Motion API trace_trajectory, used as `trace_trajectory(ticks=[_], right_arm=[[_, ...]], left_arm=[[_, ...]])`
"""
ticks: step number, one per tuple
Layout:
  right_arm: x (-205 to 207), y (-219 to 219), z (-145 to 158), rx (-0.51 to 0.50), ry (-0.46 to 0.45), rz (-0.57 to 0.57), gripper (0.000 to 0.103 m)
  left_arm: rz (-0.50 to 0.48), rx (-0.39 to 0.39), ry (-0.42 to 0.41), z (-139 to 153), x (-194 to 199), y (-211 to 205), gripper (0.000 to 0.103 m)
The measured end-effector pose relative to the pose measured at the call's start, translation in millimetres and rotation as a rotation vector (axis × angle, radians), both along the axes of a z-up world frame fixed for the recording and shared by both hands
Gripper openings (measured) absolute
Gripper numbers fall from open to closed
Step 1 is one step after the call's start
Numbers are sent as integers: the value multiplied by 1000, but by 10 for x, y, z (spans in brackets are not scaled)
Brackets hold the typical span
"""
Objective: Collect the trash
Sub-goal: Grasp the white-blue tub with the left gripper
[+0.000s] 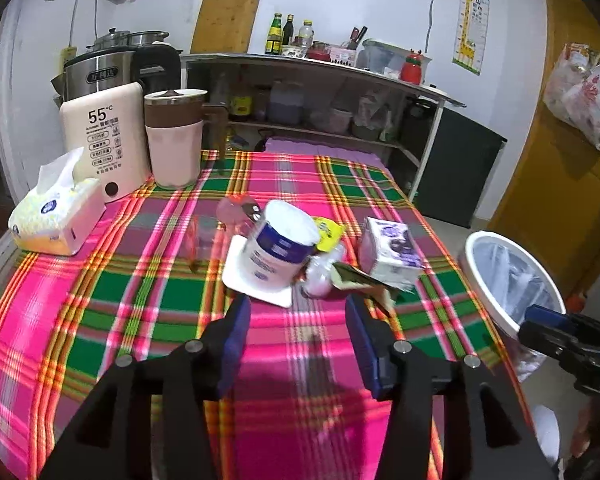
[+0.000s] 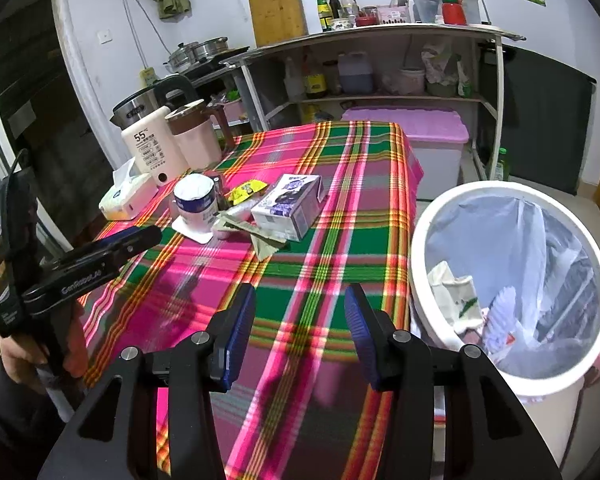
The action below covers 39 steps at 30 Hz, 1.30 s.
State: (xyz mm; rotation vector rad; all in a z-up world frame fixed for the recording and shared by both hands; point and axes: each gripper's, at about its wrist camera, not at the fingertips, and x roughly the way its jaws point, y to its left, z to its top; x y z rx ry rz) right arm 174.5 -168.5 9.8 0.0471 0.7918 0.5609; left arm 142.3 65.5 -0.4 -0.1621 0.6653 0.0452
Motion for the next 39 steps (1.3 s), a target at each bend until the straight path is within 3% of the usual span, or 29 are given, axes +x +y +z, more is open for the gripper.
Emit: trace_trajectory(ticks=[18,21,24,39], right_arm=[[348,205,-78,11,24,6,51],[421,253,-77,13,27,6,51],[471,319,-78,13,28,8,51],[747,690,-140,0,48,-10,51]], left_arm=[[6,85,44,-135,664,-7,58],[13,78,56,-159,716,23,58],[13,63,63,-187,737,64,48],[24,-40,0,-85,469,337,47]])
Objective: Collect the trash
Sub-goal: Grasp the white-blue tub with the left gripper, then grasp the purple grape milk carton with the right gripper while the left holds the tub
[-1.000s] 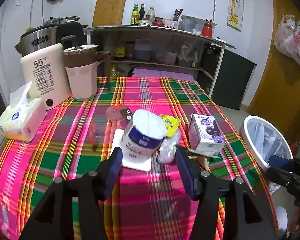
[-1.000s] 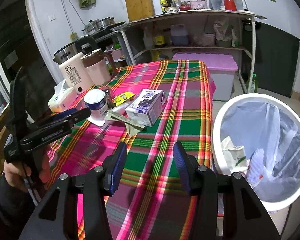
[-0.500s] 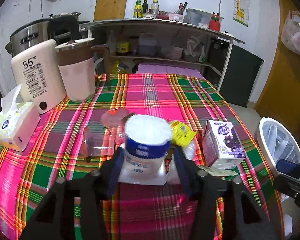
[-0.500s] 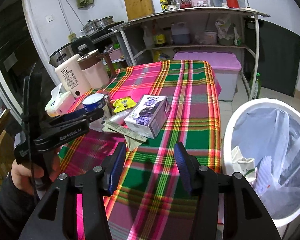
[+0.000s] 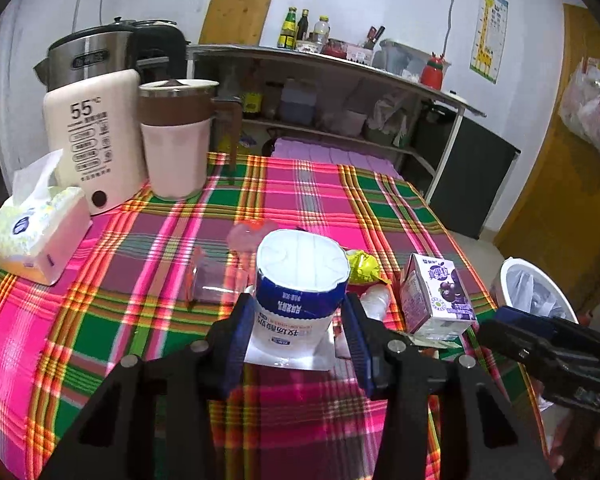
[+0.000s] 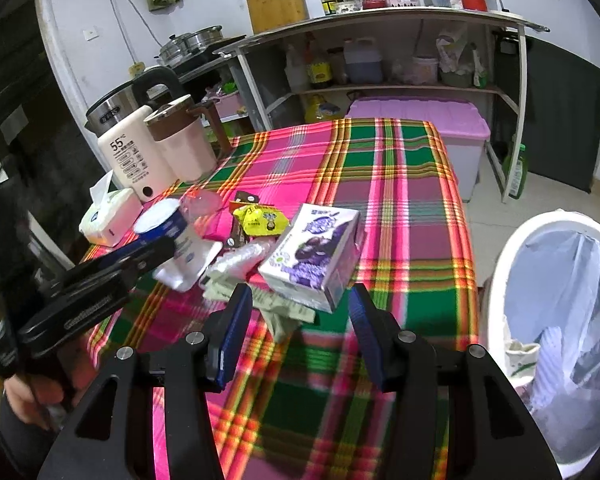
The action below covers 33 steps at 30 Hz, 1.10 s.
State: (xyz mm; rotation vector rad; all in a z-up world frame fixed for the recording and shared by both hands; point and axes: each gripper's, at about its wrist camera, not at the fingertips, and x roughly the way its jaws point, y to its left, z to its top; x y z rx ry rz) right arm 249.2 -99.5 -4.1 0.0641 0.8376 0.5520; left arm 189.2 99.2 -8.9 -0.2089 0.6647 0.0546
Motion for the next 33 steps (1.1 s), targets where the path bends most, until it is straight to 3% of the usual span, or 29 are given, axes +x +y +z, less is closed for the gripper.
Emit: trace_trajectory(ticks=[21,27,33], right_arm=[[183,536,-164,-200,-42,-103,52],[264,284,-250,-212,-8,-186,52],[252,79,-130,-165,-27,-218,52]], left_arm=[[23,-53,-27,-13,-252,278,47],[16,-58,-28,-15,-278,279,47],[9,-64,-24,-35,-277,258,47]])
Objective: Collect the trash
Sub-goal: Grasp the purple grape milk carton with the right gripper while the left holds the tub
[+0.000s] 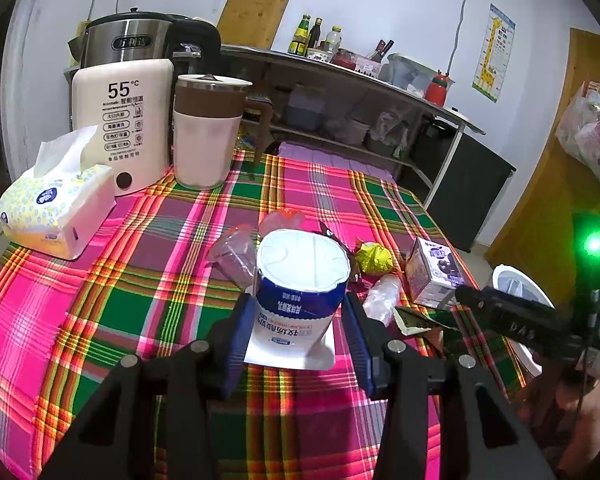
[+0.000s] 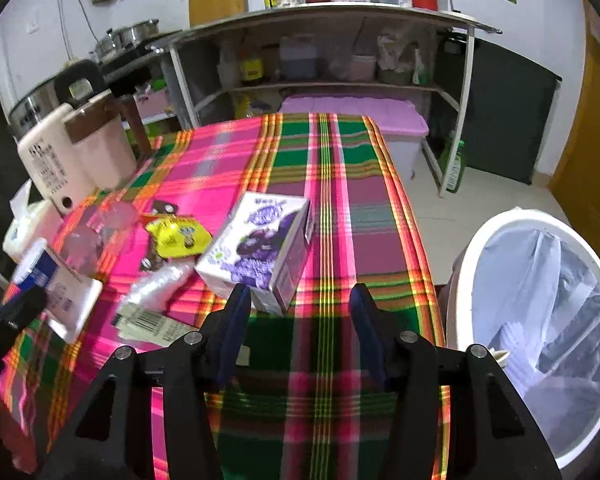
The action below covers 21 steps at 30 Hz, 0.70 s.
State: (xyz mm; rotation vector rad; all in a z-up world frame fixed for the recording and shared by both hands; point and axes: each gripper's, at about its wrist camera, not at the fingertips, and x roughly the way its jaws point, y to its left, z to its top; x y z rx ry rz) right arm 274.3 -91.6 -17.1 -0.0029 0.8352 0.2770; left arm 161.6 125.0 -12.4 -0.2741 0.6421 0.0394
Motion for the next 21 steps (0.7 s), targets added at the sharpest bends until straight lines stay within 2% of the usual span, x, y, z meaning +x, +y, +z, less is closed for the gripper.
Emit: trace_trajectory(ticks=[4,8,12,15,18,21], right_arm=[[-27,128,105,21,-33,38,52],[4,371,84,-35,-43,61,53],[69,496,48,-87,-67,23,53],[103,557,28,-125,-86,10,67],[102,558,15,-157,-118,6,67],[111,429,21,-134,-110,-10,67]], left_arm=[[-3,4,-2,16,-8,-26,47],[-2,4,-4,27,-9,-12,47],[2,1,-7,26,-22,18,47],[5,-5,-5,10,-21,44,47],[5,-13,-5,6,-21,68,47],[4,-16,-7,9,-31,84,47]])
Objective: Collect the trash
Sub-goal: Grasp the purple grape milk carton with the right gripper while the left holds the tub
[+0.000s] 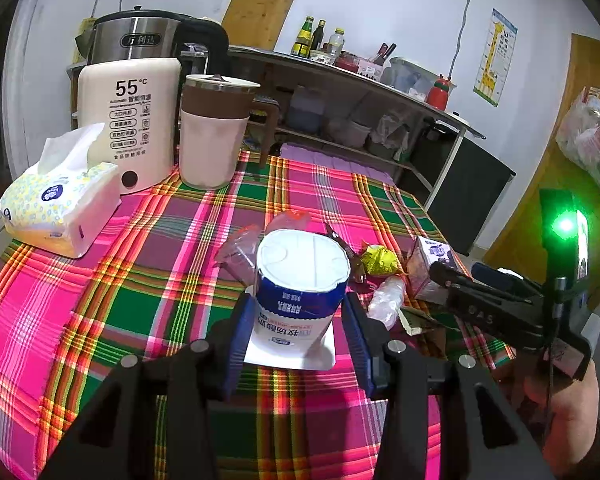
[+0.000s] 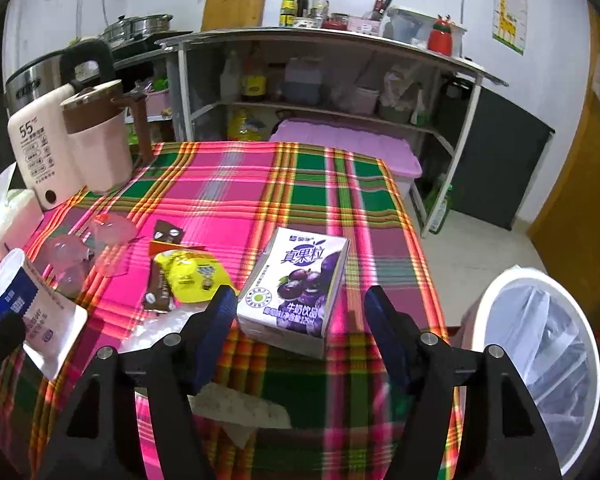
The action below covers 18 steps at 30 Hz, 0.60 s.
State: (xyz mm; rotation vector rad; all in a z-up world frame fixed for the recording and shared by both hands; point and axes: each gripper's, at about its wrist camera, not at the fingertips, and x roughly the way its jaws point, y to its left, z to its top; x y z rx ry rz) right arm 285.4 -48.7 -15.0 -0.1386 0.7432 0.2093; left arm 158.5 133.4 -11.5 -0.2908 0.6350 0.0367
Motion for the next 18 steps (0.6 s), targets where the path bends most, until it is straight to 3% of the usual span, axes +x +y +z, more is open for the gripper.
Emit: trace_trajectory(ticks=[8,12,18], right_arm=[[92,-336,-159,86,132,8,67],[32,-338,-55,150,98,61,67],[53,-136,32,118,60,59,67]], left_arm=[[-6,-1,2,-3,-16,-25,47],[-12,3,4,-1,2,-60,47],[-19,7,7,-12,26,-81,47]])
